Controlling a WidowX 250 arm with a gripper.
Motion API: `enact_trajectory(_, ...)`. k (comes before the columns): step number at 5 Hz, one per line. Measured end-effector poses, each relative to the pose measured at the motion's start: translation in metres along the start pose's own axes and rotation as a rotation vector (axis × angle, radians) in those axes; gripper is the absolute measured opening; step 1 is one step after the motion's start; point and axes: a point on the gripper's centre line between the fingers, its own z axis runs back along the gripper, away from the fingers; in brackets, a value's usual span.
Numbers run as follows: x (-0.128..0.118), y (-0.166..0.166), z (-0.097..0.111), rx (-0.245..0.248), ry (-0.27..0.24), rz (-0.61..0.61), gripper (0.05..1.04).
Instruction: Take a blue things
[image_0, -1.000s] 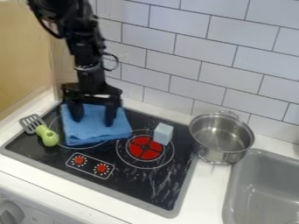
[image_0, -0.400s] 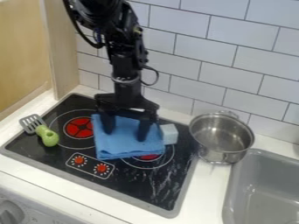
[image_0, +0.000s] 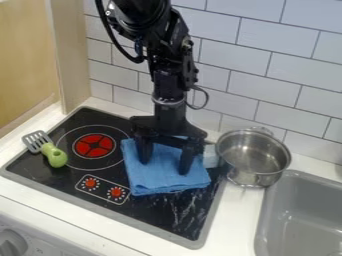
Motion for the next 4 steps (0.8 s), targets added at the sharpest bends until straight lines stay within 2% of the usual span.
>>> enact_trajectory(1, -0.006, -0.018, 0.002, -0.01, -0.003, -0.036, 0.999)
enact_trajectory(2, -0.009, -0.021, 0.01, -0.012, -0.024, -0.036, 0.999)
enact_trajectory(3, -0.014, -0.02, 0.009, -0.008, -0.011, -0.03, 0.999)
enact_trajectory(4, -0.014, -0.018, 0.024, -0.003, -0.051, -0.031, 0.999)
